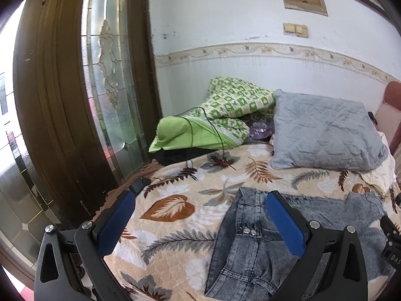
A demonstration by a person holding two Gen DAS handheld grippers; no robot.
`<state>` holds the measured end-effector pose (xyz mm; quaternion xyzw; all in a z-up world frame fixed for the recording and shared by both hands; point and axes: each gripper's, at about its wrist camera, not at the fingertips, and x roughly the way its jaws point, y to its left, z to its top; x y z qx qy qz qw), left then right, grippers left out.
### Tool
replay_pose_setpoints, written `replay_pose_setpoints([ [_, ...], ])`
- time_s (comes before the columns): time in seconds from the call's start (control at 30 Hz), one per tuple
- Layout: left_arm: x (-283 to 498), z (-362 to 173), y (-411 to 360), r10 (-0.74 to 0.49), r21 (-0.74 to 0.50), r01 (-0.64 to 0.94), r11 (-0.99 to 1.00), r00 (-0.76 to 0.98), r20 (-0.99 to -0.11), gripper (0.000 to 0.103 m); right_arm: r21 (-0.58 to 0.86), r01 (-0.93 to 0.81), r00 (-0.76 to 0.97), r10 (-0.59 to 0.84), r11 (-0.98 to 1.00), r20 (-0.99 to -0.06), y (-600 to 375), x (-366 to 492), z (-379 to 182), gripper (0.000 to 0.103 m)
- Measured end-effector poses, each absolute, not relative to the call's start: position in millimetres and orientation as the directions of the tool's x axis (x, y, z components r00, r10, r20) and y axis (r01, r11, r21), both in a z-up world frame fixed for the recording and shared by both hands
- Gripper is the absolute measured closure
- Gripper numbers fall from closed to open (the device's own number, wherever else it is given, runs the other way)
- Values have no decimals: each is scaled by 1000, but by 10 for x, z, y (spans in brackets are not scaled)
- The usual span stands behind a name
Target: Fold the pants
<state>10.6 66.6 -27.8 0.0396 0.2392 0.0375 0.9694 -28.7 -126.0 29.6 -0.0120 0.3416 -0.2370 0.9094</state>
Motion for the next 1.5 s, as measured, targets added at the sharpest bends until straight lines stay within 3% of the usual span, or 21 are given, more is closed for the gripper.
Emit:
replay_pose_setpoints([
  [0.27, 222, -380, 55, -29, 142, 115, 983, 865, -502, 0, -269, 498, 588, -550, 824, -593, -1666, -599, 487, 0],
  [0.43, 243, -374, -389, -142, 88, 225, 970, 826, -545, 0, -382, 600, 461, -694, 703, -553, -2204, -1102, 613, 0],
  [0.63, 167, -417, -746, -162, 126, 280, 952, 807, -568, 0, -358, 676, 391, -726, 644, -566, -2778, -1519, 653, 0],
  [0.9, 521, -556, -557, -92, 177, 256, 950, 774, -627, 0, -215, 630, 435, -569, 746, -698, -3179, -1360, 288, 0],
  [1.23, 1716, -1111, 192, 104, 209, 89, 974, 645, -757, 0, -51, 602, 429, -377, 797, -821, -4137, -578, -190, 0],
  [1.5, 2557, -1615, 375, 97, 156, 68, 985, 531, -842, 0, -20, 633, 373, -328, 774, -868, -4921, 132, -647, 1],
])
